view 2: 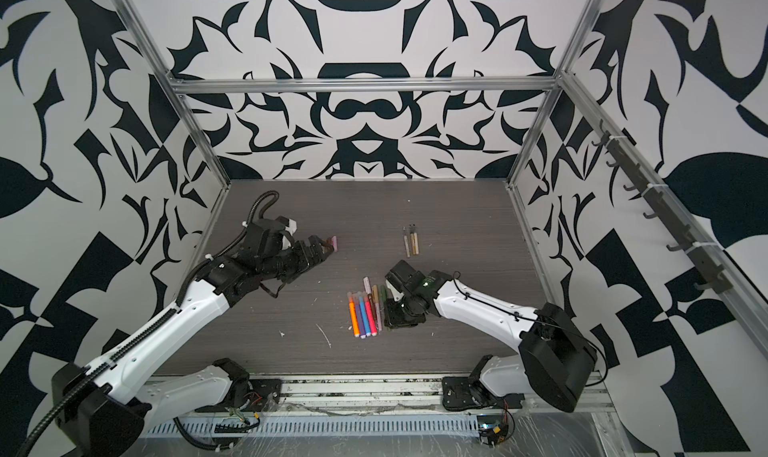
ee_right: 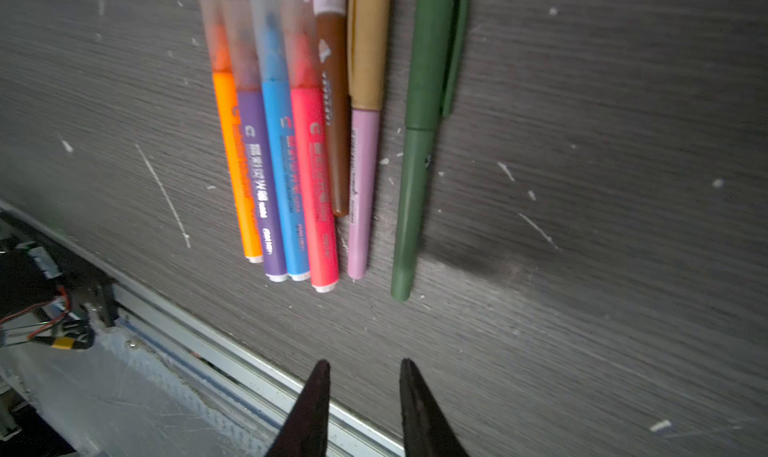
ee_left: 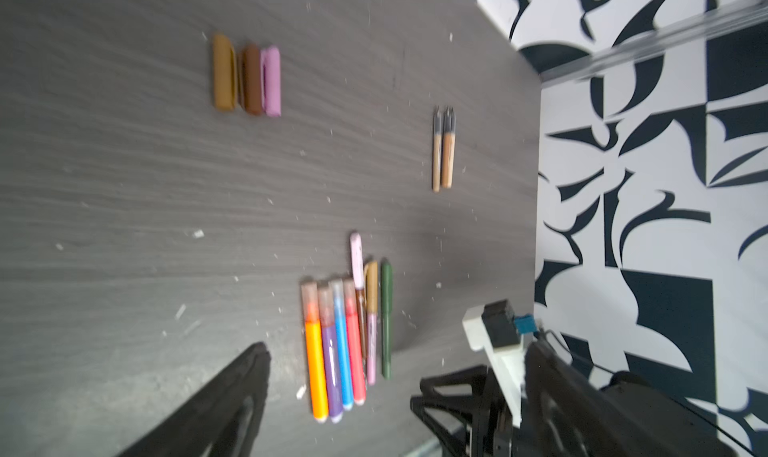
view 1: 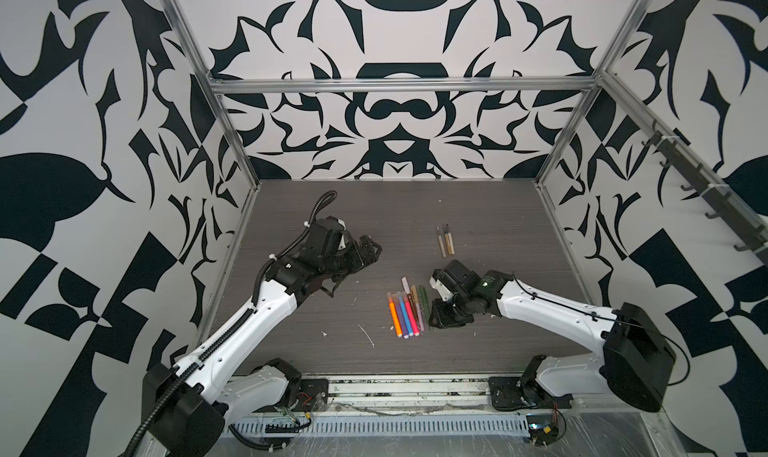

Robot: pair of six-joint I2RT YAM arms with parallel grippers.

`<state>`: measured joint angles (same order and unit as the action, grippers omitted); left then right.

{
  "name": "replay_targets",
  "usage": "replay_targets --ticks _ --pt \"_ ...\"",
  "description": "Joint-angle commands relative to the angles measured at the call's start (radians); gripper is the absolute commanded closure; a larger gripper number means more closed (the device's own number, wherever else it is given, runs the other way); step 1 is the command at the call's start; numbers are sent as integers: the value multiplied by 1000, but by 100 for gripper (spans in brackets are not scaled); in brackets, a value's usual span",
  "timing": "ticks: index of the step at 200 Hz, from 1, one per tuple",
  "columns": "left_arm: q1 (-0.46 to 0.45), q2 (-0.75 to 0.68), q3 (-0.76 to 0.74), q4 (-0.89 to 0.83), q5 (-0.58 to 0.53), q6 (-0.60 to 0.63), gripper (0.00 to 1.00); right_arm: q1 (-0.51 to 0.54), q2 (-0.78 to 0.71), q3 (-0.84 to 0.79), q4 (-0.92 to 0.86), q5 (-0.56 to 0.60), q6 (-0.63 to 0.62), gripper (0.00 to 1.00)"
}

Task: Open the pen caps
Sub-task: 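Move the right gripper to the green pen in the marker row and grasp it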

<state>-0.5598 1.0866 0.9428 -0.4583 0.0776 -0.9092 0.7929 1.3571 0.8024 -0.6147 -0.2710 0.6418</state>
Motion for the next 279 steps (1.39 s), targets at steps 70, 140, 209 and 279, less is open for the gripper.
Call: replay_targets --ticks 70,140,209,279 --pt "28 -6 -17 -65 -188 -86 1 11 23 60 -52 184 -117 49" --pt "61 -58 44 -147 -283 40 1 28 186 154 -1 154 -122 59" --pt "75 80 188 -249 -255 112 1 65 259 167 -9 208 -54 66" --pt "94 157 213 -279 -193 43 1 75 299 133 -11 225 -9 72"
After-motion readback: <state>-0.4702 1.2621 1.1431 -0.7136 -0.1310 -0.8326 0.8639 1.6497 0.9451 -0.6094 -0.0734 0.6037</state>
